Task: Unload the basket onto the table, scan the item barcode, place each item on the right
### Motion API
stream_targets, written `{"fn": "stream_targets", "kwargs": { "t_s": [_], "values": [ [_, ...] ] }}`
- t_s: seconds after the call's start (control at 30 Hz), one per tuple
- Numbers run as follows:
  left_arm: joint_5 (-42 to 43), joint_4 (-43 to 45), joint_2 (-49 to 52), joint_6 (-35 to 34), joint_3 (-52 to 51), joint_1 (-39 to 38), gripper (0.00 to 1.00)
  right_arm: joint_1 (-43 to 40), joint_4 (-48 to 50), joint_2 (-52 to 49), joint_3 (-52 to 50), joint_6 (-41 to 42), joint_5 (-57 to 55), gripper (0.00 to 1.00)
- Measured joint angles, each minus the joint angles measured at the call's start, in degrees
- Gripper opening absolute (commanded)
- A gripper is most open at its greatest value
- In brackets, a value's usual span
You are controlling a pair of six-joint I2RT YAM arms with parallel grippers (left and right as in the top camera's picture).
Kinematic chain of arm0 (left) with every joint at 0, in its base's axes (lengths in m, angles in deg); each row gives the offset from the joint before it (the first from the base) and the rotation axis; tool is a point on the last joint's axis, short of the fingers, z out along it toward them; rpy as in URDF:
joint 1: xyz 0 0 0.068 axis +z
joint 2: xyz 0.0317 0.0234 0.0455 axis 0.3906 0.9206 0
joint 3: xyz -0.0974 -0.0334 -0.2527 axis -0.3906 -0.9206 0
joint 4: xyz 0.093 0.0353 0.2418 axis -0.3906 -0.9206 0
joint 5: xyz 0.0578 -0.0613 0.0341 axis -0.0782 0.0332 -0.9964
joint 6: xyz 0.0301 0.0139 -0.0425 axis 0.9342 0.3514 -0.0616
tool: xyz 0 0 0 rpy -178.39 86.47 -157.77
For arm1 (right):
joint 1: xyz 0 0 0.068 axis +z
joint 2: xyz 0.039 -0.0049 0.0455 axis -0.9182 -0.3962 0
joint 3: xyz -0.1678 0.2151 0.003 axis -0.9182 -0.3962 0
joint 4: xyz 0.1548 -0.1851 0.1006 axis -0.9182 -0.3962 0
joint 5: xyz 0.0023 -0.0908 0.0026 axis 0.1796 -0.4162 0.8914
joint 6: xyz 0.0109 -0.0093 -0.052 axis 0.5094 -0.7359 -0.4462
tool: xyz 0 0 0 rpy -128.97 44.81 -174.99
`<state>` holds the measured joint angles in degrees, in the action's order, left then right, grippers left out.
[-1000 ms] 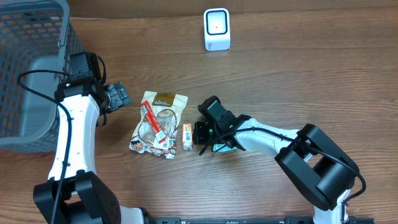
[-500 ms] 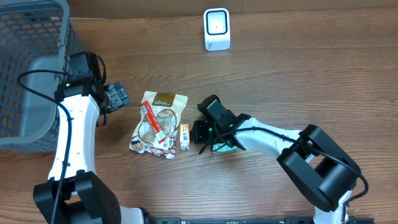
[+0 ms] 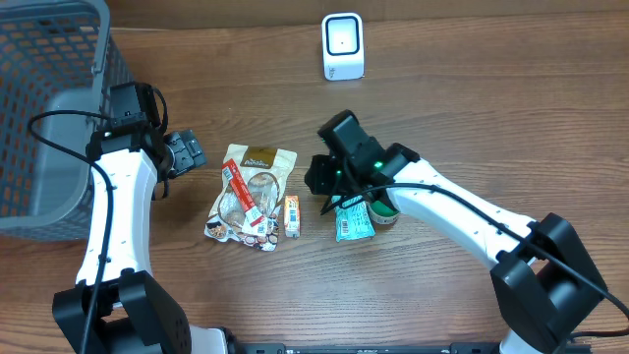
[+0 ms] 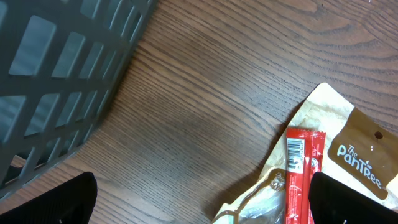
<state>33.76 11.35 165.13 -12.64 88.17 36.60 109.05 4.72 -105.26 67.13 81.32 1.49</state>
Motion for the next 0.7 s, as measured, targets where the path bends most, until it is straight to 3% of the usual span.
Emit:
{"fn": "stream_targets", "kwargs": {
  "t_s": [0.27,0.37,0.7],
  "values": [
    [0.0,0.0,0.0,0.0,0.0,0.0,1.0,10.4,-4.1,0.0,1.9,-3.9,-14.5,0.59],
    [0.0,0.0,0.0,0.0,0.0,0.0,1.0,14.8,-4.0,-0.2,1.9,-4.9,-21.4,0.74],
    [0.0,0.0,0.0,0.0,0.0,0.0,1.0,17.3,-2.1,-6.6,2.0,-5.4,-27.1,0.79]
  ]
}}
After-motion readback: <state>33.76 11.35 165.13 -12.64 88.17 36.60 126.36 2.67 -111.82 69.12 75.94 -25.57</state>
